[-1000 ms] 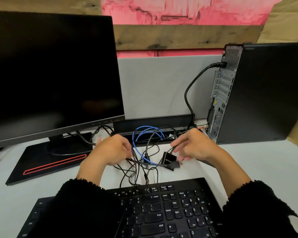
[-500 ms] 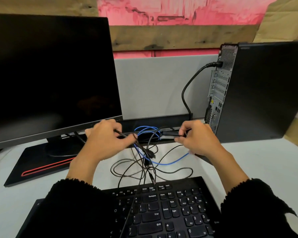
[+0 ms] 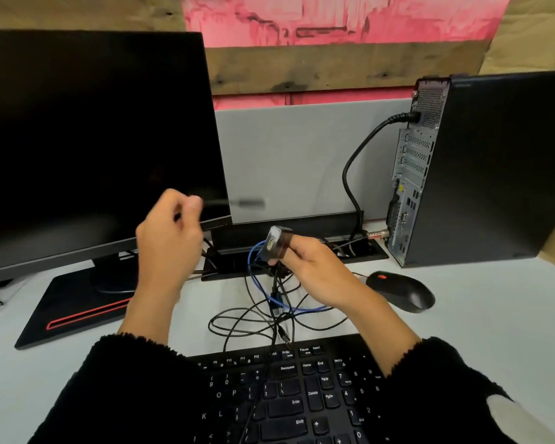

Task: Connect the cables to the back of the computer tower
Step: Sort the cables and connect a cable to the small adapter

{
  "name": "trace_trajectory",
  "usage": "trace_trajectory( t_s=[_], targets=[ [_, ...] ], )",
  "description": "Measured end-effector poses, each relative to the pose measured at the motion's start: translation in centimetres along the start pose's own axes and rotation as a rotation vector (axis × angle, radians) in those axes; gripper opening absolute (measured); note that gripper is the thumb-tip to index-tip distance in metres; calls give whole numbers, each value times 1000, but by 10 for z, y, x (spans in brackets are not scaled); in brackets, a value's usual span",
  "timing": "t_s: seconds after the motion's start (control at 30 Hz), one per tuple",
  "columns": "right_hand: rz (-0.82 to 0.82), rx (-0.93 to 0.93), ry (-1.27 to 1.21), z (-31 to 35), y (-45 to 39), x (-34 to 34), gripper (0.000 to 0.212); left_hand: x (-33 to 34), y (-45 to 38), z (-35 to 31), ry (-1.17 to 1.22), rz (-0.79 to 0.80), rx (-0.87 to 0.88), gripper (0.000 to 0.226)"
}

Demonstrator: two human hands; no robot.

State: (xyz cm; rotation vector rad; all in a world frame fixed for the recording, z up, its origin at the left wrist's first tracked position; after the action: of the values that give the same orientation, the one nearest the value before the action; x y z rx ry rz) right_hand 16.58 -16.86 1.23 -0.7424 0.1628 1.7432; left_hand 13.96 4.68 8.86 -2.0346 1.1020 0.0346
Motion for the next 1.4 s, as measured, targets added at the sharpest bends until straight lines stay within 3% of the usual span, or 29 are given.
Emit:
trace_trajectory(
  t_s=[0.07,0.13,0.33,0.5,0.6,0.7,0.93,1.2,1.4],
  targets=[
    [48,48,8,-12,0,-4,33,-10,-7,14,85,-57,-58,27],
    [79,91,-14,-18,1,-8,31,-9,-11,13,131,9,-20,24],
    [-208,144,-167,-25,-3,-49,24,25,-2,-16,-4,231,85,27],
    [-275,153,-353,-24,0,-68,25,55,7,-49,43,354,114,25],
    [-262,142,-442,-21,4,-73,39,66,9,-56,1,338,132,35],
    [-220,101,-557,-19,5,-77,32,65,2,-57,-30,290,181,33],
    [-122,62,-362,-12,15,-92,12,69,6,-62,12,402,235,23],
    [-170,-20,-274,-1,20,-101,21,78,10,-66,102,367,298,15],
    [-193,-23,-302,-2,21,-101,24,78,8,-64,142,357,317,22]
  ],
)
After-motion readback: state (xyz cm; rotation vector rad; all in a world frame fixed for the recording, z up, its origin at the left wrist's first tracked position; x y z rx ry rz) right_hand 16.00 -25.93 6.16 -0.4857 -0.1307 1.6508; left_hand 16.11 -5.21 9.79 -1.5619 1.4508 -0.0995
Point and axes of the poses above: each hand's wrist, its own y-axis away from the middle knuckle, its own x-axis out of the palm, z = x × y, the point moved 8 cm from there along -y, towards the middle knuckle
